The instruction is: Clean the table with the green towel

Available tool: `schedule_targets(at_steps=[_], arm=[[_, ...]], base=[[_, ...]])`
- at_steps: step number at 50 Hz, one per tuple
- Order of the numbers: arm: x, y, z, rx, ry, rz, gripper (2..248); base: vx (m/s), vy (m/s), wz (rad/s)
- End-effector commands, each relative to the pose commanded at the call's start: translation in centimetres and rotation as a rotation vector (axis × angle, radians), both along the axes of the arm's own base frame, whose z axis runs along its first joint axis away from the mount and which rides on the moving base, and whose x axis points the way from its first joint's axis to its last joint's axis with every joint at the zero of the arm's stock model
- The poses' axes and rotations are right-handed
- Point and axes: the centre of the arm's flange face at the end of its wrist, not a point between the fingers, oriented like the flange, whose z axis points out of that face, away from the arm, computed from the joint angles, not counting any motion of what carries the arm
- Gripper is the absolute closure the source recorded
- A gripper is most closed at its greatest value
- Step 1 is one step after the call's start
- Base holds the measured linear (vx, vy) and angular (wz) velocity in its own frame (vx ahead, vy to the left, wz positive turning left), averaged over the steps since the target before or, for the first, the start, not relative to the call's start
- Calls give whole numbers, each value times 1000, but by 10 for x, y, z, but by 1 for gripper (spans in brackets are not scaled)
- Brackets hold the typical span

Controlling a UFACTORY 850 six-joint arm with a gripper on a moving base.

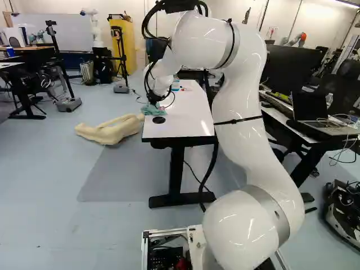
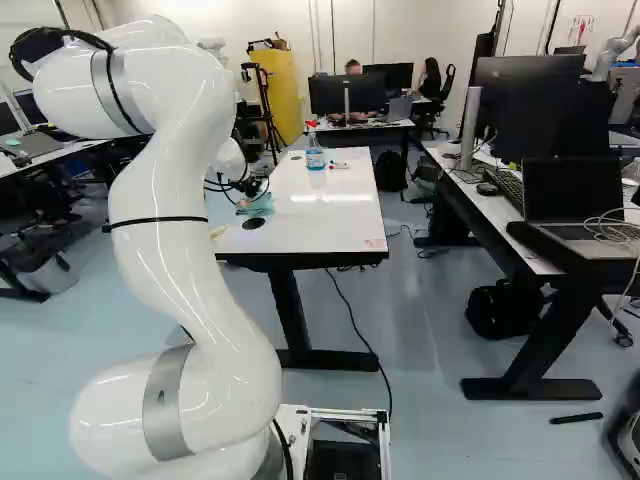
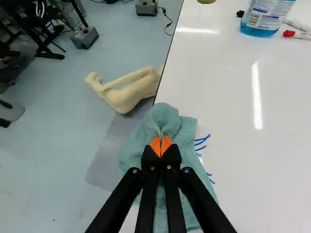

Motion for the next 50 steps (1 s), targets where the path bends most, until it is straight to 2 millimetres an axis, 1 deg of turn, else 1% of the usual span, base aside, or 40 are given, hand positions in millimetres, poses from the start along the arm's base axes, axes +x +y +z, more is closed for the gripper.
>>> schedule_targets(at_steps=[21,42,50], arm=[[-10,-1,-9,-32,145,12,229],[-9,-2,-9,-32,145,11,229],[-2,-9,-10,-30,140,-1,229]], base=[[0,0,0],[0,0,0],[0,0,0]])
